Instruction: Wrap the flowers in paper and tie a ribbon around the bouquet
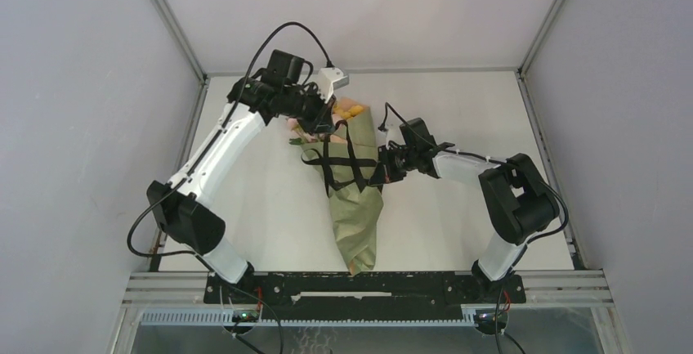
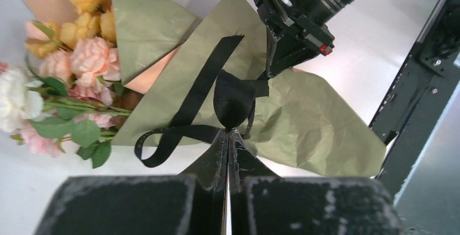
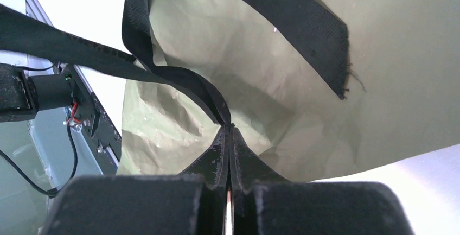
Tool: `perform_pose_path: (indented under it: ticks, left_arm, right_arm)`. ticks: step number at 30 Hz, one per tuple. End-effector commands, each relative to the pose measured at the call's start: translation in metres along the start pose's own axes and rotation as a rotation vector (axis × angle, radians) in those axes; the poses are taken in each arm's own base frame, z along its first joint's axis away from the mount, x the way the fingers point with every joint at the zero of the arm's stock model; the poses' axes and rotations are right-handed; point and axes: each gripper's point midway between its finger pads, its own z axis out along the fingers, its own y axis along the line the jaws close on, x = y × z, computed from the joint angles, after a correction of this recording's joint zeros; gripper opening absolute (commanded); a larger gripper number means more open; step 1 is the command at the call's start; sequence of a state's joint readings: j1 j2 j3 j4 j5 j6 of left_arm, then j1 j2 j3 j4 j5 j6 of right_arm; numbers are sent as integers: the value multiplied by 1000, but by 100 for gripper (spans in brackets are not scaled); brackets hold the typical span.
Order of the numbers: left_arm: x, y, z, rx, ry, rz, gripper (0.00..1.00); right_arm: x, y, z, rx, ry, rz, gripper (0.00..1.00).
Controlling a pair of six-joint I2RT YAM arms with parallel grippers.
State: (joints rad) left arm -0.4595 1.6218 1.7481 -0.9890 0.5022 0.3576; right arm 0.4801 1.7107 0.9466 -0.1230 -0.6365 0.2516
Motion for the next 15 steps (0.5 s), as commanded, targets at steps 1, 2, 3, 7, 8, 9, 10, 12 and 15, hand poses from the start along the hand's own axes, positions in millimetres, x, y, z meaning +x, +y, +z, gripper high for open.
perform_pose_path:
  ticks: [1, 2, 3, 7, 8, 9, 10, 12, 15]
  left_arm:
    - [5, 18, 36, 9, -2, -167, 0]
    - [9, 28, 44, -13, 1, -206, 0]
    - [12, 38, 53, -38, 4, -240, 0]
    - [29, 67, 85, -108, 47, -299, 0]
    - [34, 71, 93, -107, 64, -305, 0]
    - [38, 73, 99, -106, 82, -305, 0]
    - [44, 74, 107, -100, 106, -311, 0]
    - [55, 69, 119, -69, 144, -316, 0]
    - [67, 53, 131, -23, 186, -288, 0]
  right_arm:
    - [-8, 13, -5, -44, -33, -39, 0]
    - [-6, 15, -5, -56, -32, -47, 0]
    - [-3, 21, -7, -78, -30, -64, 0]
    - [12, 49, -16, -162, -16, -164, 0]
    - [16, 57, -19, -181, -5, -192, 0]
    - [20, 64, -22, -199, 4, -214, 0]
    - [23, 70, -24, -214, 11, -230, 0]
    - [25, 77, -26, -230, 17, -244, 0]
    - [23, 74, -25, -225, 11, -231, 0]
